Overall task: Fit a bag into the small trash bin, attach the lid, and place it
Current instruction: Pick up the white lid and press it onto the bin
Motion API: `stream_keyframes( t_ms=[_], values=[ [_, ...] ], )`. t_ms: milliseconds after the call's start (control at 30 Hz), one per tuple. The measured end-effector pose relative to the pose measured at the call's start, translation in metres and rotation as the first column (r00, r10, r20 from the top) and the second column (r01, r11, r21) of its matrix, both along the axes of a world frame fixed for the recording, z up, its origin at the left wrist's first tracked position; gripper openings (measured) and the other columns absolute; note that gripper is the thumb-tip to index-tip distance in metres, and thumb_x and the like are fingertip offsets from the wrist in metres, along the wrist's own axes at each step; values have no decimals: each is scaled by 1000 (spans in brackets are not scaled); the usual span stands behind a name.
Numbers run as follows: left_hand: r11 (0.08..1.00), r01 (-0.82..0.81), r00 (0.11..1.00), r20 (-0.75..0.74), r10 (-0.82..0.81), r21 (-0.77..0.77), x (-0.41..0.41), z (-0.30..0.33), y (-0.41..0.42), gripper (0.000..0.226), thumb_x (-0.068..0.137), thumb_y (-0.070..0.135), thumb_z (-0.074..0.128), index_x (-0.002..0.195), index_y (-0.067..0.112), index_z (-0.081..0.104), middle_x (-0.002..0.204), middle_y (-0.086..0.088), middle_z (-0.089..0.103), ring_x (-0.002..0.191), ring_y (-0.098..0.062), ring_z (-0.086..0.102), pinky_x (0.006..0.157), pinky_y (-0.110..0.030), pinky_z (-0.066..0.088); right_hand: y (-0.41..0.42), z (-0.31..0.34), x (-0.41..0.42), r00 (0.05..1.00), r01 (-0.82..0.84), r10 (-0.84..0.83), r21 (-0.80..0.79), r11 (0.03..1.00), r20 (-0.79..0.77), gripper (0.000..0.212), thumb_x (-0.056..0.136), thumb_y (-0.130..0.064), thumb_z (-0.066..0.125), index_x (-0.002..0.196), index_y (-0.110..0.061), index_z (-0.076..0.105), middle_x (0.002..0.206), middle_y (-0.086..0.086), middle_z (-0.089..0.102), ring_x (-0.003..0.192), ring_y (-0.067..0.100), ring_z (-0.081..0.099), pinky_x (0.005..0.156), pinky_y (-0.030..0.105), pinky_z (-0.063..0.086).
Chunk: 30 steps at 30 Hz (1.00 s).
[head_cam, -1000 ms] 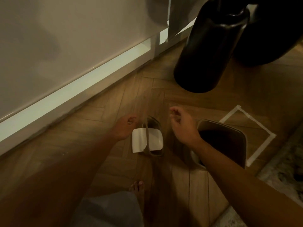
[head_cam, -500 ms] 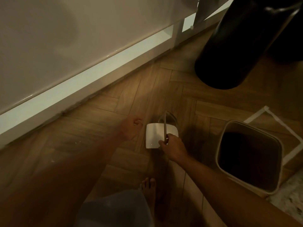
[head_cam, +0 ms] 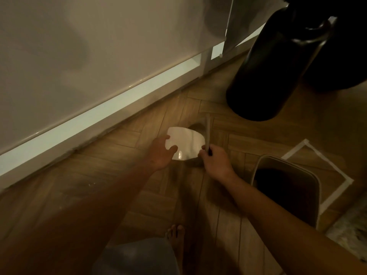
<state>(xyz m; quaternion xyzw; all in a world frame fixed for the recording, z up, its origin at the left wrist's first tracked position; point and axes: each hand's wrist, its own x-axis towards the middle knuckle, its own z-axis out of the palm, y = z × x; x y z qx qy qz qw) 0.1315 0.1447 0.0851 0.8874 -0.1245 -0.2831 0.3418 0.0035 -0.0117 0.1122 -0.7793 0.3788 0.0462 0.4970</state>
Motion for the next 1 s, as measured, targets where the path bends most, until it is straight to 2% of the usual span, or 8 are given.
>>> stream_keyframes(
  t_ms=[167, 300, 433, 500, 633, 767, 867, 1000],
  values=[
    [980, -78, 990, 103, 99, -184, 3, 58, -24, 74, 97, 45, 63, 158, 19, 30, 157, -9, 42, 139, -31, 47, 109, -45, 45, -23, 74, -14, 987, 35, -34, -4, 999, 156, 31, 109, -30, 54, 133, -16, 67, 116, 0, 72, 95, 7, 66, 70, 20, 49],
    [959, -59, 990, 105, 92, -277, -11, 93, -50, 74, 98, 51, 59, 159, 25, 28, 156, -5, 43, 138, -28, 48, 106, -47, 50, -44, 121, -45, 971, 73, -71, 1, 997, 226, 24, 109, -27, 52, 122, -16, 69, 109, -4, 72, 99, 8, 68, 74, 21, 52],
    [951, -61, 992, 86, 91, -302, -36, 113, -74, 75, 99, 54, 54, 161, 28, 20, 158, -4, 39, 138, -28, 47, 97, -40, 51, -65, 152, -83, 945, 136, -131, 5, 991, 301, 18, 109, -23, 52, 109, -18, 70, 99, -5, 73, 88, 5, 71, 63, 15, 52],
    [949, -45, 996, 61, 67, -314, -51, 120, -86, 72, 101, 56, 48, 161, 28, 20, 159, -4, 38, 138, -28, 47, 95, -38, 48, -75, 161, -102, 914, 202, -192, 8, 979, 357, 18, 109, -22, 52, 105, -23, 69, 95, -3, 76, 85, 6, 72, 70, 18, 54],
    [949, -9, 1000, 8, 12, -316, -84, 131, -112, 77, 101, 62, 39, 164, 29, 10, 170, -1, 22, 151, -28, 33, 116, -47, 33, -97, 164, -142, 854, 354, -343, 44, 934, 392, 17, 110, -25, 50, 116, -30, 64, 97, 0, 77, 91, 9, 74, 81, 26, 57],
    [923, 104, 992, -22, -121, -371, -112, 139, -141, 72, 103, 55, 43, 163, 28, 13, 162, -2, 33, 130, -17, 45, 97, -35, 41, -129, 153, -182, 820, 448, -458, 114, 887, 343, 27, 112, -27, 45, 115, -13, 68, 87, 3, 74, 69, -2, 69, 67, 17, 51],
    [905, 206, 976, 10, -218, -371, -129, 138, -161, 63, 103, 50, 48, 158, 25, 30, 145, 1, 47, 116, -13, 50, 82, -23, 45, -152, 135, -207, 774, 503, -551, 226, 834, 312, 32, 112, -27, 44, 107, -6, 68, 81, 6, 71, 70, 9, 67, 73, 25, 48],
    [896, 251, 963, 3, -269, -367, -152, 127, -186, 69, 95, 60, 56, 153, 29, 36, 147, 0, 50, 119, -19, 55, 95, -42, 54, -178, 107, -238, 692, 591, -669, 320, 740, 269, 37, 112, -27, 44, 87, -11, 67, 71, 4, 65, 70, 19, 60, 71, 34, 47]
  ],
)
